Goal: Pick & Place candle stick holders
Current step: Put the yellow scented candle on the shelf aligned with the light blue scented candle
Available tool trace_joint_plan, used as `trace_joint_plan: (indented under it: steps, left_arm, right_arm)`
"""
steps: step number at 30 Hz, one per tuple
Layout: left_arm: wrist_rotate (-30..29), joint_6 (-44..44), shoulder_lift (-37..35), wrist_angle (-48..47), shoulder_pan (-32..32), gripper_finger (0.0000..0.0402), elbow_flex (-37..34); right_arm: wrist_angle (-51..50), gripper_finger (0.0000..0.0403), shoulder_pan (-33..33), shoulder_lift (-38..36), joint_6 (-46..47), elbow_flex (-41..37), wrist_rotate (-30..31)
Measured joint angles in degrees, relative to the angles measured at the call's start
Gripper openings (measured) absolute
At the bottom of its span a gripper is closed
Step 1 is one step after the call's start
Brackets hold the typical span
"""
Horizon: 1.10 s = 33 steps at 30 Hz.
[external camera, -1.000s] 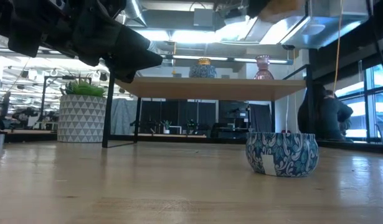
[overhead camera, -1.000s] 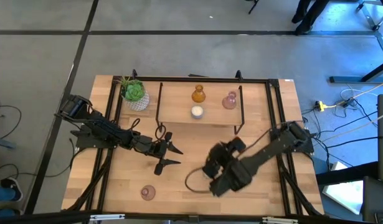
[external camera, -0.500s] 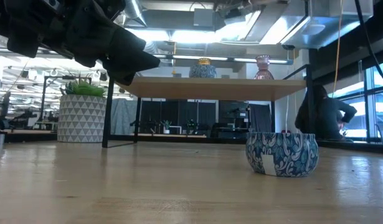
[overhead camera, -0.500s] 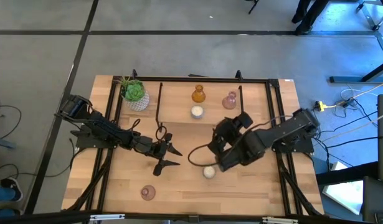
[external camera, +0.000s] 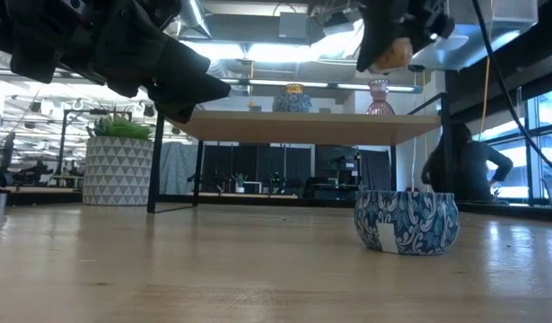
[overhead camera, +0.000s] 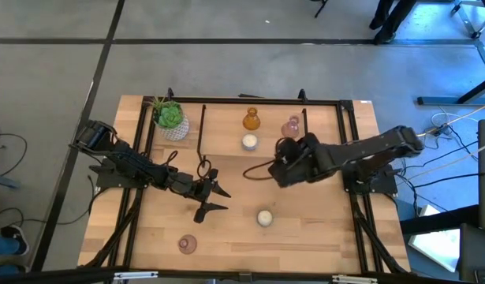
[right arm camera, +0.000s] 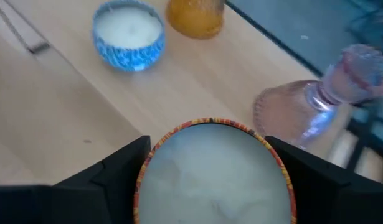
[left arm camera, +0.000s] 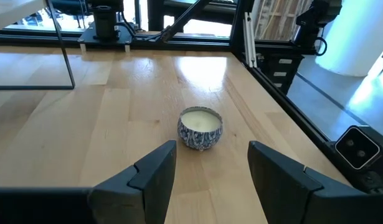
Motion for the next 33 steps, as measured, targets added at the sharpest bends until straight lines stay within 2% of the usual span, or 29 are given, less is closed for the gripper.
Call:
trace_joint_plan:
  steps: [5, 9, 15, 21, 25, 33]
  left_arm:
    - [0.0, 0.0, 0.0, -0.3, 0.0, 0.0196, 0.0]
    - [0.0, 0.0, 0.0, -0.3, 0.0, 0.0196, 0.0]
    - [0.0, 0.1, 0.0, -0.2, 0.0, 0.0196, 0.0]
    - [-0.1, 0.2, 0.0, -0.3, 0.0, 0.0196, 0.0]
    - [-0.1, 0.2, 0.0, -0.4, 0.0, 0.0196, 0.0]
    - [-0.4, 0.2, 0.0, -0.5, 0.0, 0.0196, 0.0]
  right_arm:
    - [14.6, 0.0291, -3.3, -8.7, -5.9, -10.5, -4.1]
    - [16.2, 0.0291, -5.9, -11.4, -6.4, -14.0, -5.0]
    - [18.1, 0.0291, -10.1, -10.6, -7.0, -15.5, -10.3]
    - [18.7, 0.0291, -10.8, -10.4, -6.6, -15.8, -10.6]
    - [19.1, 0.0291, -11.2, -10.4, -4.6, -15.8, -13.5]
    - [18.3, 0.0297, -11.6, -10.2, -1.5, -15.8, -13.4]
